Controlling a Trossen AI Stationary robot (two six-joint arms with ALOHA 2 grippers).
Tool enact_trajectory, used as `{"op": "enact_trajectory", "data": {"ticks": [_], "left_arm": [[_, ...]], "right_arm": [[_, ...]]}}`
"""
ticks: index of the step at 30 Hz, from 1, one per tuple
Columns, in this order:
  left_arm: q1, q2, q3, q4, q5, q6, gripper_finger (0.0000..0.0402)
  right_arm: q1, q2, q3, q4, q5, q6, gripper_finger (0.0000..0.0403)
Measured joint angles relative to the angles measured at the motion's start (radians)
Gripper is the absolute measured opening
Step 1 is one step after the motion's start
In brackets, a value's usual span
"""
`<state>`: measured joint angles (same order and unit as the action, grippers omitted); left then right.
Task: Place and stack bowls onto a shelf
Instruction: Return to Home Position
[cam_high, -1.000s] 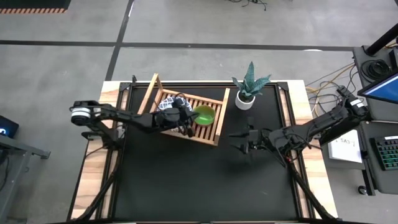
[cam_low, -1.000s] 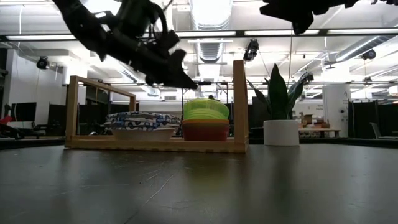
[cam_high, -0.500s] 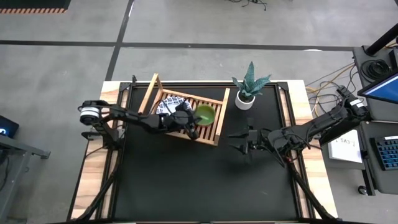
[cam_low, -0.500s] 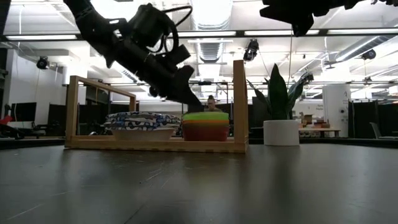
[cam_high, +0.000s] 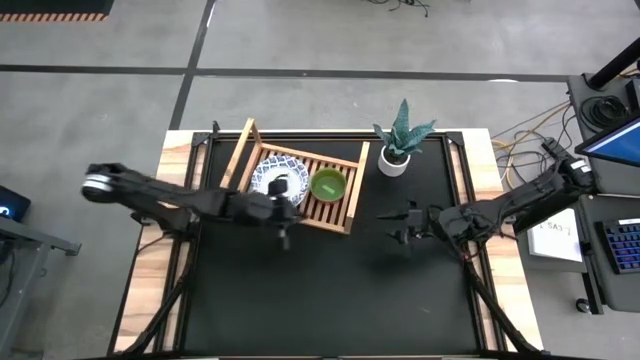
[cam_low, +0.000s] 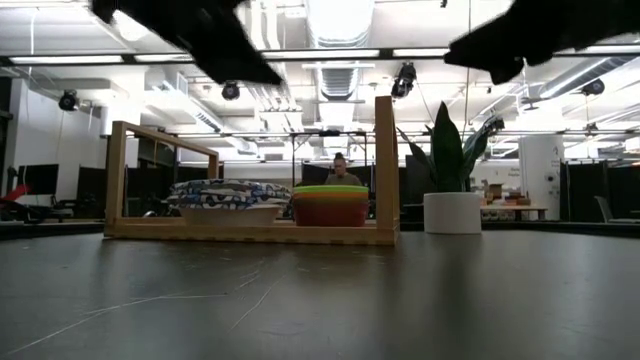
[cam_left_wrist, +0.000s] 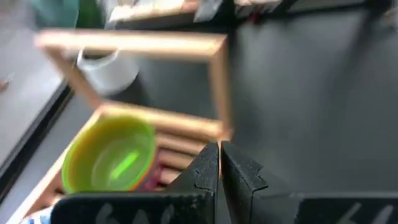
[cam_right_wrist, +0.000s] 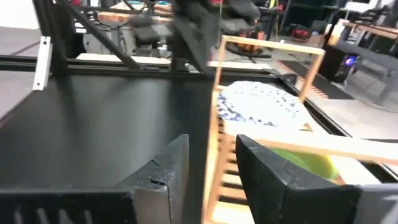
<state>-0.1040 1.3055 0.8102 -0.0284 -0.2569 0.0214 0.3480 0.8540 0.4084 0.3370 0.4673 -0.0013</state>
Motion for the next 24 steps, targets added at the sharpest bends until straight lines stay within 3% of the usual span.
{"op": "enact_trajectory", "data": {"ticks": [6, 14, 24], "left_arm": [[-0.051, -0.314, -0.157, 0.037, 0.01, 0.018, 0.0], [0.003, -0.685, -0.413, 0.223, 0.005, 0.007, 0.0], [0.007, -0.949, -0.647, 0.325, 0.005, -0.032, 0.0]], "right_arm": [[-0.053, -0.209, -0.128, 0.017, -0.123, -0.059, 0.0087], [-0.072, -0.49, -0.235, -0.032, -0.139, -0.111, 0.004], [-0.071, -0.767, -0.235, -0.26, -0.179, -0.156, 0.0018]]}}
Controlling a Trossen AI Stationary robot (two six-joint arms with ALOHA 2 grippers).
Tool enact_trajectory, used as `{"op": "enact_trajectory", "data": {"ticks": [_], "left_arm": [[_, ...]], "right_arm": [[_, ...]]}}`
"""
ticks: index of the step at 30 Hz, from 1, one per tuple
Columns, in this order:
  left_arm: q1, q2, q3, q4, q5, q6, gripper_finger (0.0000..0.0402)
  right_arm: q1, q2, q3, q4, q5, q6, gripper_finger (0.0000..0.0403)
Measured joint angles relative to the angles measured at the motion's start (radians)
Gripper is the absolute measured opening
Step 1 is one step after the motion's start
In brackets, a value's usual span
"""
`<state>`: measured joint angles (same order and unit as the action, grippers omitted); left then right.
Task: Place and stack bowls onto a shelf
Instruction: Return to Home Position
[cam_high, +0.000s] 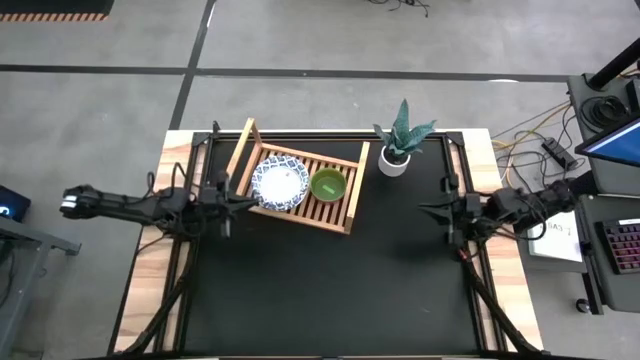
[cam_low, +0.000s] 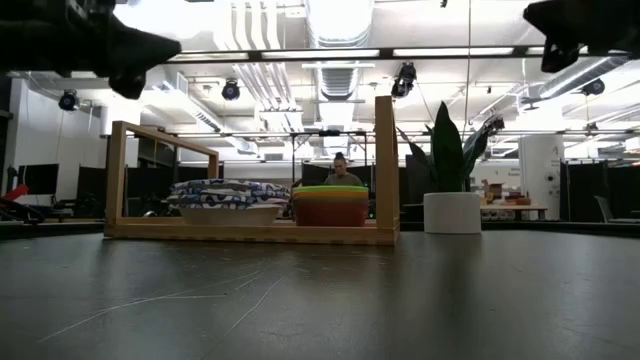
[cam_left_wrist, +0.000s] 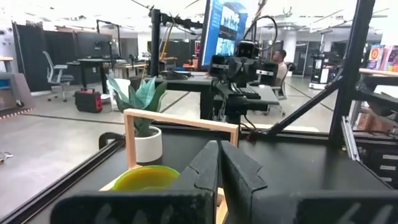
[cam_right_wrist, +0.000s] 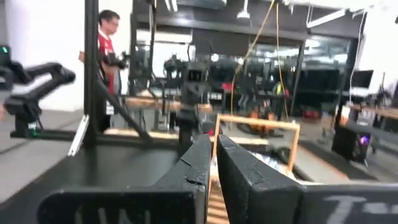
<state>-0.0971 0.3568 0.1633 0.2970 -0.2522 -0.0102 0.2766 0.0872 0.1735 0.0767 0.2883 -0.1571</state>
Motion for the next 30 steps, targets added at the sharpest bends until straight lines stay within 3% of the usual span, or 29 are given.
{"op": "enact_trajectory", "data": {"ticks": [4, 14, 24, 30], "left_arm": [[0.002, -0.064, -0.041, 0.001, -0.011, -0.014, 0.0], [0.003, -0.158, -0.154, 0.073, -0.019, -0.052, 0.0], [0.003, -0.161, -0.153, 0.054, -0.029, -0.054, 0.0], [0.003, -0.156, -0.145, 0.053, -0.028, -0.061, 0.0]], "right_arm": [[-0.001, -0.086, 0.0, -0.036, 0.009, -0.055, 0.0018], [-0.001, -0.072, -0.054, -0.027, -0.004, -0.106, 0.0018], [-0.011, -0.086, -0.161, 0.058, 0.019, -0.135, 0.0018], [-0.011, -0.069, -0.161, 0.051, 0.125, 0.054, 0.0018]]}}
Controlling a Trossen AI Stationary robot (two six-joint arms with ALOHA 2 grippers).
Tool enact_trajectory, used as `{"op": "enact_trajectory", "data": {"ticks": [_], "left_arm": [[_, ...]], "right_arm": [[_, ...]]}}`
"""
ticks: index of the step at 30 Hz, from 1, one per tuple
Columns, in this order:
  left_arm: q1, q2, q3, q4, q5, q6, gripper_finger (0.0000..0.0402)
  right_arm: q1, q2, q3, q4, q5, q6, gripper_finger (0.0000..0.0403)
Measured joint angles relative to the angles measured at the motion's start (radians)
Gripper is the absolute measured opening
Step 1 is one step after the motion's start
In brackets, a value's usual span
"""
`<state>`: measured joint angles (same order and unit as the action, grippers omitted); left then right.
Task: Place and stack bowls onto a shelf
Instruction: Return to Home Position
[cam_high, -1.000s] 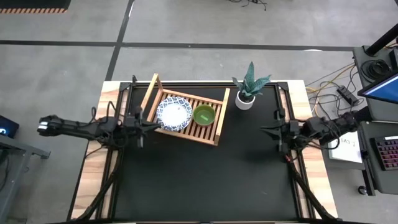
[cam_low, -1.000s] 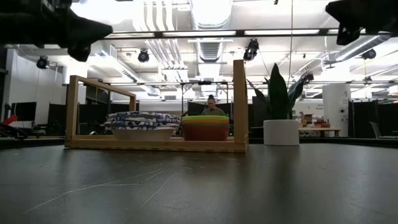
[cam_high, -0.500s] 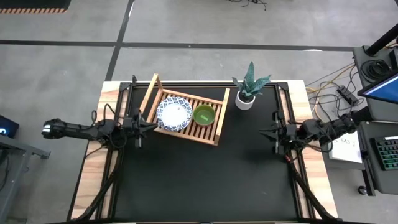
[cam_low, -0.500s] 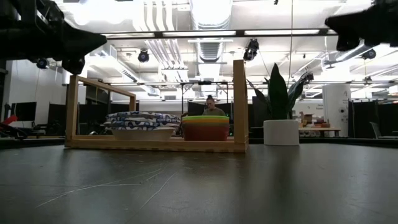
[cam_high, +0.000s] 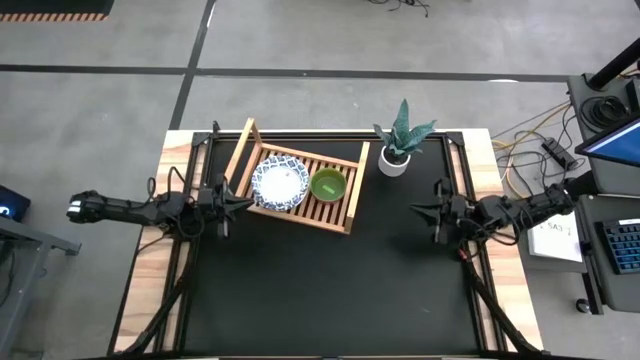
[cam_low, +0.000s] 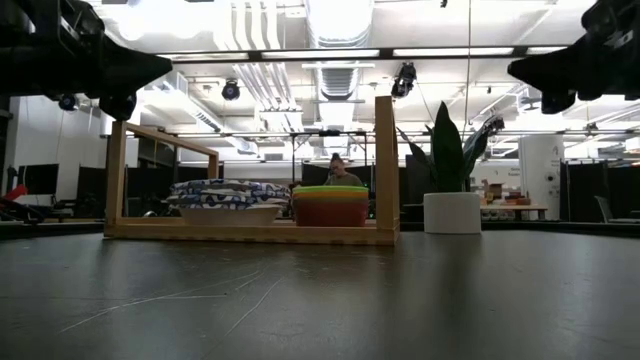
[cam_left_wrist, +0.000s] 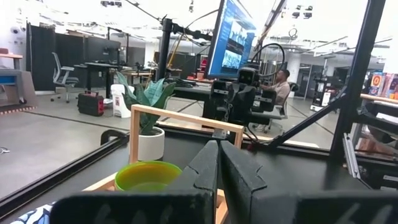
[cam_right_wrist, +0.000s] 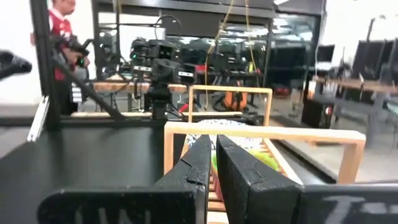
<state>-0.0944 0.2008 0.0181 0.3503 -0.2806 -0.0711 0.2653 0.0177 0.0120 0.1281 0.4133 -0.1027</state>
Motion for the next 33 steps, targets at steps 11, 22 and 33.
{"op": "enact_trajectory", "data": {"ticks": [11, 22, 33], "left_arm": [[0.0, 0.01, 0.001, 0.001, 0.002, 0.002, 0.0], [0.0, 0.015, 0.002, 0.001, 0.002, 0.003, 0.0], [0.0, 0.017, 0.002, 0.002, 0.002, 0.003, 0.0]], "right_arm": [[0.0, 0.03, 0.0, 0.003, 0.005, 0.077, 0.0018], [0.0, 0.031, 0.0, 0.003, 0.005, 0.077, 0.0018], [0.0, 0.031, -0.001, 0.003, 0.005, 0.077, 0.0018]]}}
